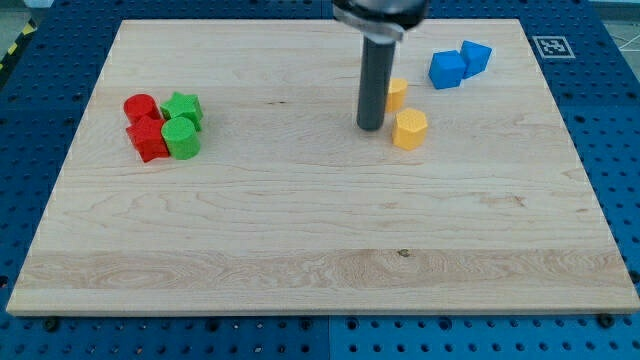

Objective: Push the yellow heart closer to yellow hexagon

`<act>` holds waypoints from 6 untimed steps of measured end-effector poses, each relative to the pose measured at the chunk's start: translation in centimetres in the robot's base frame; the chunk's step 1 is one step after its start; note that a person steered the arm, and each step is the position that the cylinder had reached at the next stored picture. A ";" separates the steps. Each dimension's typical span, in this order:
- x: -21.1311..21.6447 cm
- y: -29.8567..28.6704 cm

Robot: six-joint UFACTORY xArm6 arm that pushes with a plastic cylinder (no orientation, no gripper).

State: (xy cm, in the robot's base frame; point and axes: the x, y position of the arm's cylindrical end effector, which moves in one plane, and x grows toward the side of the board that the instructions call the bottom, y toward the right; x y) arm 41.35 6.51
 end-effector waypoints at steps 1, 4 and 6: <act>-2.4 -0.5; -11.4 0.4; -3.1 1.6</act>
